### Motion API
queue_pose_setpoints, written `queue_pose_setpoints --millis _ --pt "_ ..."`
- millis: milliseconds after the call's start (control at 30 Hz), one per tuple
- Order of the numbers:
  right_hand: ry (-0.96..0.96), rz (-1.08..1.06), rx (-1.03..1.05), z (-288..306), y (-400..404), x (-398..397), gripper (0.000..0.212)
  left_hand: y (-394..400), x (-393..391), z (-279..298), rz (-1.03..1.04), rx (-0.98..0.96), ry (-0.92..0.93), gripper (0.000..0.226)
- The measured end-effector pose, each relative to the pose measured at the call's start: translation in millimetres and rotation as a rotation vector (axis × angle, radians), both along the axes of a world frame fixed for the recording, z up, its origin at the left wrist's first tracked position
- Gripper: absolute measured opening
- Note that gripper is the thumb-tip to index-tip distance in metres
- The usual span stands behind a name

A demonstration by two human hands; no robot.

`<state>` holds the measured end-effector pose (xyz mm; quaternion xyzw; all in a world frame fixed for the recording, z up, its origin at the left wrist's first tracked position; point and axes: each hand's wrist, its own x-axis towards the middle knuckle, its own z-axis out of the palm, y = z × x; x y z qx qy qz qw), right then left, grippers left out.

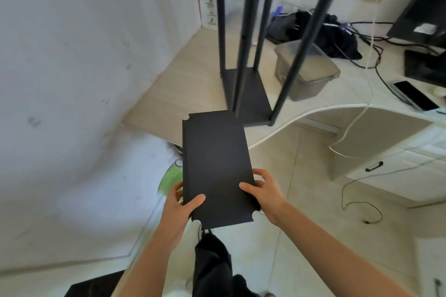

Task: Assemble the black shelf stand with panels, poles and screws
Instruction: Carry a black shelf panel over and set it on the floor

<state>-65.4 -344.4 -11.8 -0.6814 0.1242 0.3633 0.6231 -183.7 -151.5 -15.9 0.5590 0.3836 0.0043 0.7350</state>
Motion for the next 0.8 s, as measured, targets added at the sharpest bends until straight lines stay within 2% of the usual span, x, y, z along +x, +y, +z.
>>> queue_pose_setpoints --millis 133,300,500,800 --pt "0.005 -0.027 0.002 0 -71 -35 0.044 -67 -31 -8 -0.014 0.003 0.008 0.062" --pt "0.026 -0.135 0.006 -2 -150 -77 0.044 -134 -51 -7 -0.106 -0.011 0.021 0.059" --pt "0.057 -0.341 0.006 -6 -233 -113 0.041 -206 -44 -10 -0.316 -0.003 0.058 0.057" --pt "0.131 -0.756 -0.028 -27 -317 -140 0.039 -289 14 -37 -0.73 0.013 0.122 0.063"
